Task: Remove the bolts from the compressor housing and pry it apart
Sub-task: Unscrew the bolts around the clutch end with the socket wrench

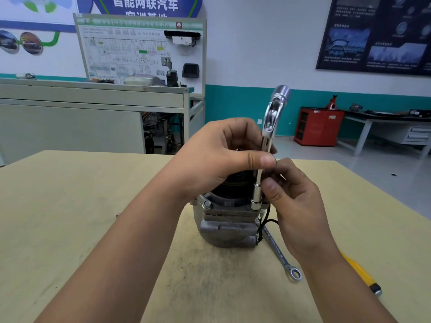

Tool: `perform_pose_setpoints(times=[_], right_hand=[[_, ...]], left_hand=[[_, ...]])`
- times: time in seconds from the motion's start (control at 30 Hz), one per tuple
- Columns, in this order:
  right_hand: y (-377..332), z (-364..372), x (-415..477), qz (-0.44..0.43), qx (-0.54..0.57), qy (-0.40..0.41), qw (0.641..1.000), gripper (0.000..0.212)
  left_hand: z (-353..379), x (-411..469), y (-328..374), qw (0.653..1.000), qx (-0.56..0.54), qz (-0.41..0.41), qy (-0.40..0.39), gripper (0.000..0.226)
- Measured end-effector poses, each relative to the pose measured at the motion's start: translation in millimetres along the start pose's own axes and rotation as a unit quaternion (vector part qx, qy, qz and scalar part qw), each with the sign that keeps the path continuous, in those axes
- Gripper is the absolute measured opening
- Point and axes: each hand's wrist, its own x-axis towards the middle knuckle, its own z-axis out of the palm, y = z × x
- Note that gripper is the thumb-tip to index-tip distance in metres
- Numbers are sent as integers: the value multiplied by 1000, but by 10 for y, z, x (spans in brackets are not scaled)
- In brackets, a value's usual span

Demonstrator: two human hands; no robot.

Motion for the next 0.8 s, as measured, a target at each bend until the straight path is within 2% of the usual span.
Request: perform_pose_setpoints(times=[0.23, 0.43, 0.57, 0.8], right_hand=[[6, 5, 14, -2, -14, 4, 1000, 18], [6, 6, 4, 2, -4, -1, 1000, 26], [2, 1, 0, 4, -6, 0, 1000, 23], [-16, 17, 7, -3, 11, -1, 1000, 21]], left_hand=[[19, -3, 25, 1000, 22, -1, 7, 11], [-5, -18, 18, 998, -39, -15, -40, 18], [-15, -20, 7, 997, -50, -27, -53, 21], [-3, -23, 37, 999, -2, -19, -30, 14]])
